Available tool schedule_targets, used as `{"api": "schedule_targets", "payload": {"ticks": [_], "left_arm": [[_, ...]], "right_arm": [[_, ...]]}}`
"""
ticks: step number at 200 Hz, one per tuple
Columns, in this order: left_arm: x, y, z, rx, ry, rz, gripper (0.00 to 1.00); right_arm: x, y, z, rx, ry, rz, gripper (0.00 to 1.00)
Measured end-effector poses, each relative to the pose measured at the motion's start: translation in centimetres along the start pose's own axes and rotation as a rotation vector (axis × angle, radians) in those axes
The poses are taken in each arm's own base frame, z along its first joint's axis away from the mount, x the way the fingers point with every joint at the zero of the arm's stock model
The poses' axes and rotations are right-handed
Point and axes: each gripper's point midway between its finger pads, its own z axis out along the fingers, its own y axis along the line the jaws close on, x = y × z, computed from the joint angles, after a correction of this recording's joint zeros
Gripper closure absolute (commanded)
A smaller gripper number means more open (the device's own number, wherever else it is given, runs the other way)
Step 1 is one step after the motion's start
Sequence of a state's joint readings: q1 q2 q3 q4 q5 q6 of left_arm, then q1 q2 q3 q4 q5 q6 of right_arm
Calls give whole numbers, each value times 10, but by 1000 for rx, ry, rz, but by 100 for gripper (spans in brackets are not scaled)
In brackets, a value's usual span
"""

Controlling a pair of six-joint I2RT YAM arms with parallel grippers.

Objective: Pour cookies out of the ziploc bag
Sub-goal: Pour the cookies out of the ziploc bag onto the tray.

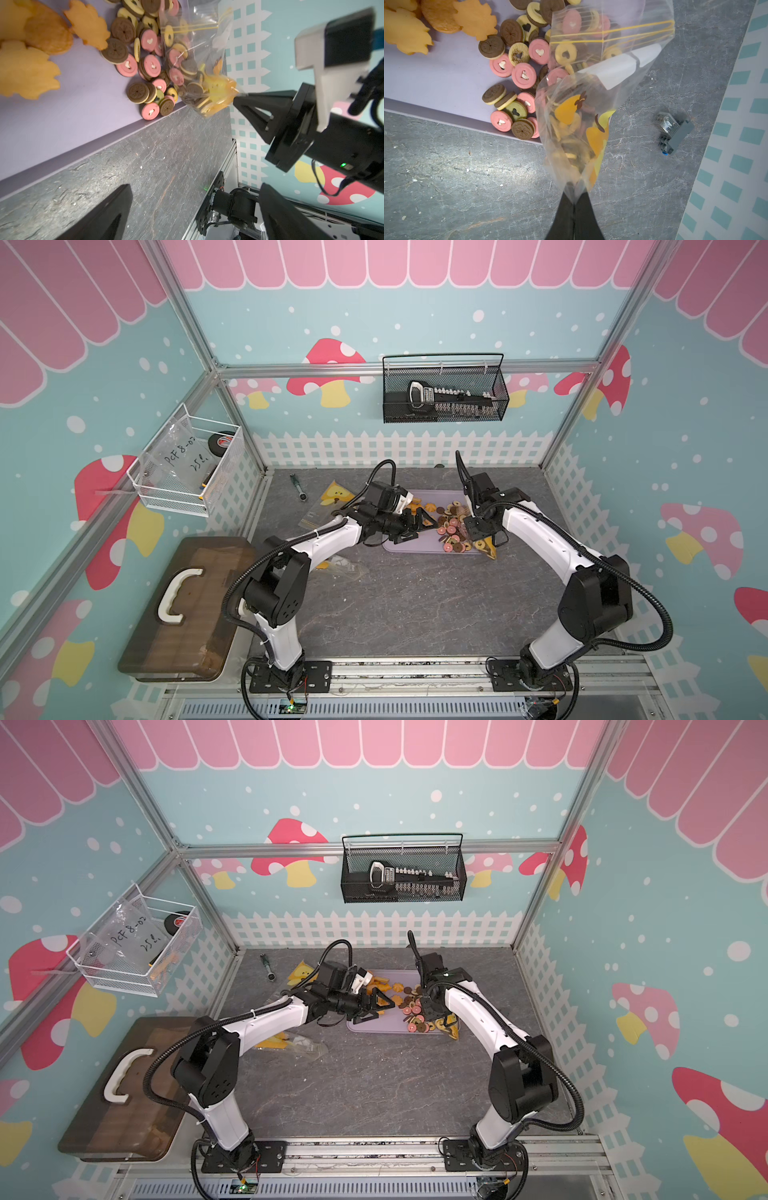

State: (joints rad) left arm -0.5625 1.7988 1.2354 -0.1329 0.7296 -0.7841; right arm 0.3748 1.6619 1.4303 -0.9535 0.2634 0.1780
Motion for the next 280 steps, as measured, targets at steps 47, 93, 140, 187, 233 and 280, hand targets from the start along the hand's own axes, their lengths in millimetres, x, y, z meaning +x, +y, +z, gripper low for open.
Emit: {"api": "schedule_targets", "payload": {"ticks": [47,93,140,187,233,280], "left_arm": [[14,10,9,-12,-24,11,0],[39,-5,32,-12,-6,78,1],[42,-14,40,-4,-29,115,0],[43,-6,43,-51,-57,156,0],[59,10,53,-138,-71,259,0],[49,0,57,-144,-157,367,1]], "right_arm": [[-7,2,-6,-20,19,-22,100],[-18,0,-20,-28,-11,-25,100],[-39,4,-31,-68,-56,-23,100],[-52,15,-27,-126,-56,-24,100],[-58,34,-19,-219,-42,-12,100],[-77,53,-33,-349,-88,26,100]]}}
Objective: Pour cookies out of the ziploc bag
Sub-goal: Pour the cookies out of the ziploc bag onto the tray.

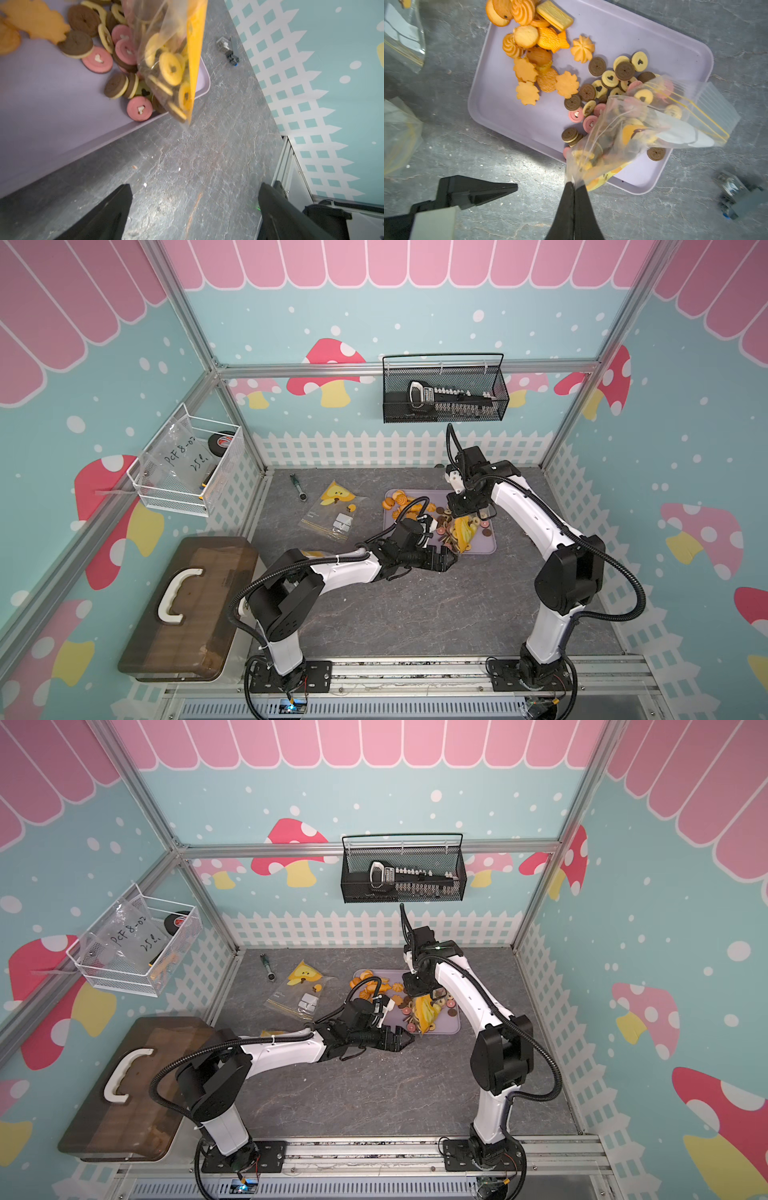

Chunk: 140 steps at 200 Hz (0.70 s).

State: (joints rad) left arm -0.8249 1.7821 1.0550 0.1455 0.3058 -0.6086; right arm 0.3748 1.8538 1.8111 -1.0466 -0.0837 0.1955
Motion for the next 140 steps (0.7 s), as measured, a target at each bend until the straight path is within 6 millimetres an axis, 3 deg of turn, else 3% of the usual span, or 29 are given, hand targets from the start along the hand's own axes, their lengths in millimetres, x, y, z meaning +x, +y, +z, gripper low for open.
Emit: {"api": "schedule_targets", "payload": {"ticks": [81,113,140], "left_arm": [[-33,8,6,-68,-119,67,6],[-51,9,15,-68,-145,84,15],[-58,11,23,-71,-151,92,36]], "right_arm": [[-10,18,-3,-136,-23,56,100],[-11,16,-4,-155,-27,73,100],[-14,14,-5,-170,-36,92,100]]}}
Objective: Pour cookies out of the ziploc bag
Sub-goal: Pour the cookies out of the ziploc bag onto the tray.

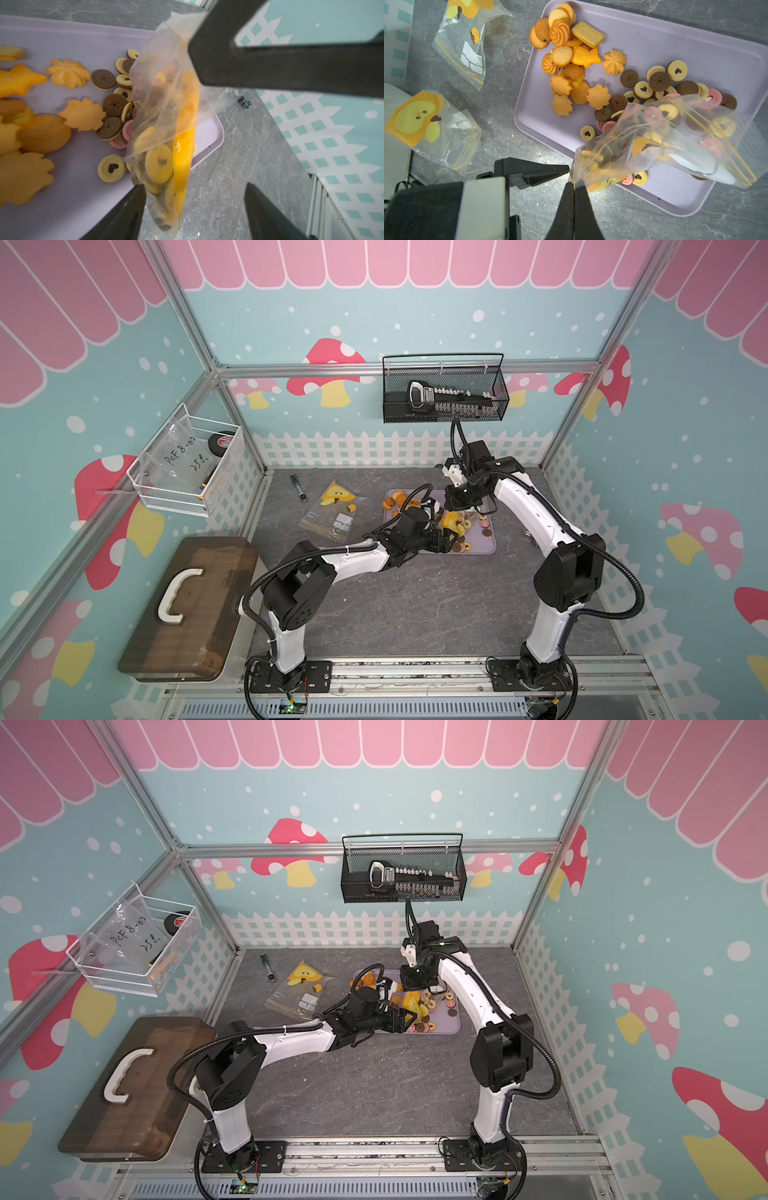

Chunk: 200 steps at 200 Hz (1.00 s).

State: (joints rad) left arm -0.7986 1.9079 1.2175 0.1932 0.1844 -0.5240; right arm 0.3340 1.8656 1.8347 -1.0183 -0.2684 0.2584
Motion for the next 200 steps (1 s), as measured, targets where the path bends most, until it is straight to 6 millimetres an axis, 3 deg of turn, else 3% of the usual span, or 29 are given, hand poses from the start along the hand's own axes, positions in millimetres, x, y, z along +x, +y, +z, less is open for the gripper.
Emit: {"api": "schedule_targets", "payload": {"ticks": [17,54,67,105,171,200], "left_arm": [[-1,0,2,-2,2,7,42],[-8,-2,7,-4,-5,9,69],[-9,0,8,-11,-3,13,67],[-7,8,12,-32,9,13,43],[-2,23,11,-124,12,25,37],[0,29,12,-158,13,25,43]], "right_arm": [[-1,-1,0,-8,-5,10,100],[-5,-4,-1,-21,-20,26,100],[-5,-4,0,-27,-19,31,100],[-3,-6,5,-50,-16,53,100],[-7,-10,5,-73,-33,80,100],[-6,-8,7,-90,-35,90,100]]}}
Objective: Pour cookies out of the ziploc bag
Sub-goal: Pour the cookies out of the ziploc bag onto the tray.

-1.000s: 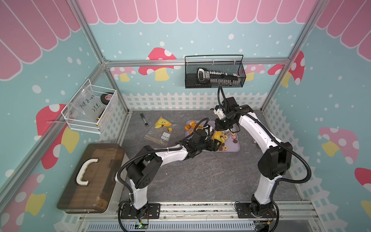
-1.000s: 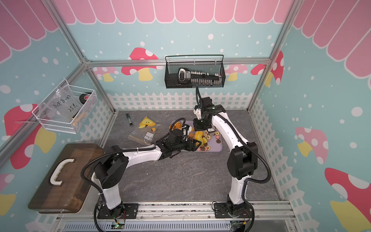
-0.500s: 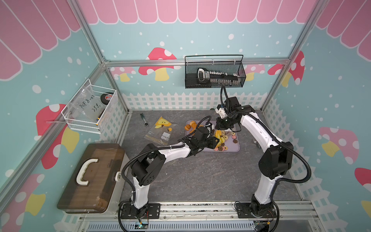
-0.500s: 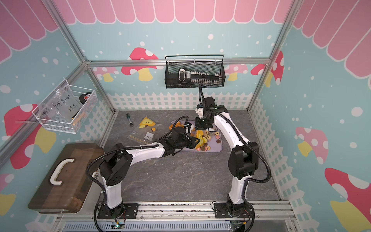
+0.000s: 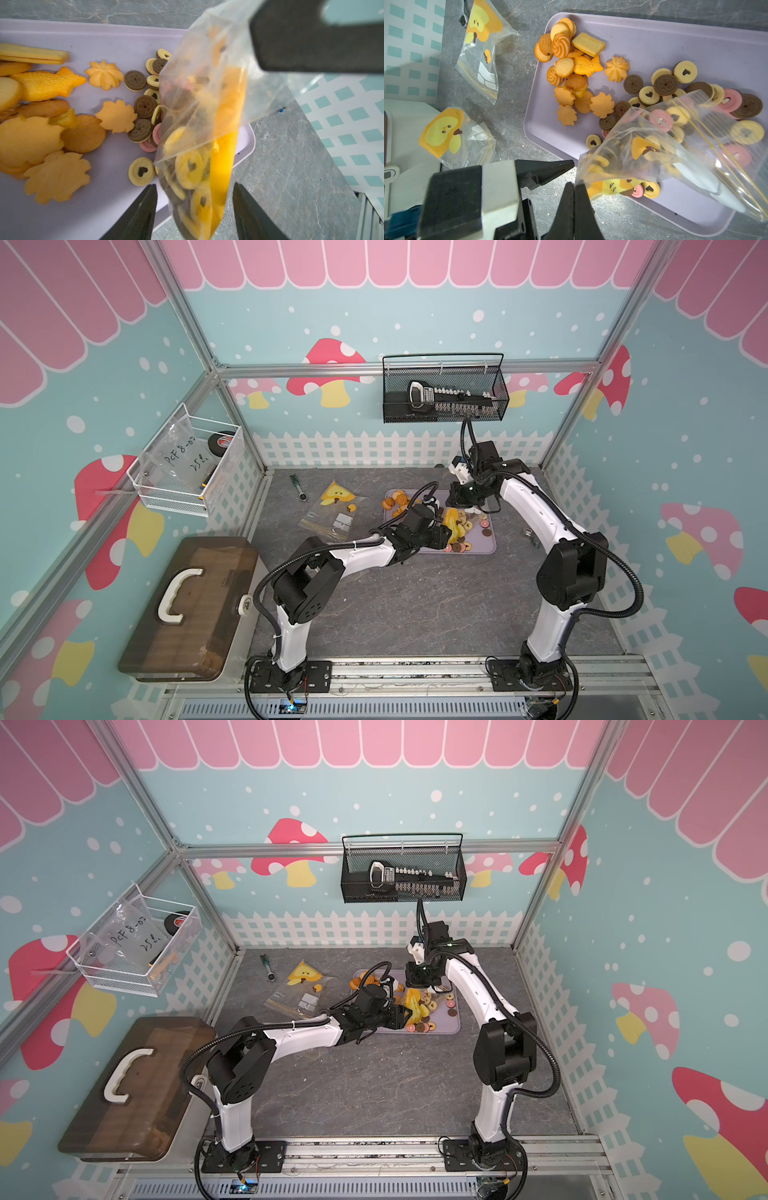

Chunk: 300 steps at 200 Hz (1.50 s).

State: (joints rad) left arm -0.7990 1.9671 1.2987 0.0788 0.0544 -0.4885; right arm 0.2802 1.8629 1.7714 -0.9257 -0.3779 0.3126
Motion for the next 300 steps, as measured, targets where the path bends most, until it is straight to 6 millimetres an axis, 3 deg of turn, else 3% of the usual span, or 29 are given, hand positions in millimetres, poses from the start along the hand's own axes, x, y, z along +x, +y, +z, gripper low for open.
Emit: {"api": "schedule_targets", "payload": {"ticks": [66,125,149,221,232,243,260,300], "left_arm": [[-10,-5,7,0,-10,20,74],[-9,-3,11,-6,-2,26,94],[-9,-3,11,-9,-4,27,100],[-13,4,10,-23,-7,38,100],[-15,6,10,-23,-9,41,100],[-16,8,10,-24,-11,47,100],[-18,11,10,-29,-9,59,100],[-35,6,6,-26,-17,95,100]], "right_arm": [[0,0,0,-12,-4,11,100],[4,-4,1,-17,1,24,100],[5,-4,-1,-21,-2,27,100],[3,-8,-1,-42,-11,40,100],[3,-10,-2,-44,-14,46,93],[2,-13,-4,-44,-22,54,75],[1,-18,-11,-38,-46,65,57],[7,-41,-55,19,-152,109,26]]}}
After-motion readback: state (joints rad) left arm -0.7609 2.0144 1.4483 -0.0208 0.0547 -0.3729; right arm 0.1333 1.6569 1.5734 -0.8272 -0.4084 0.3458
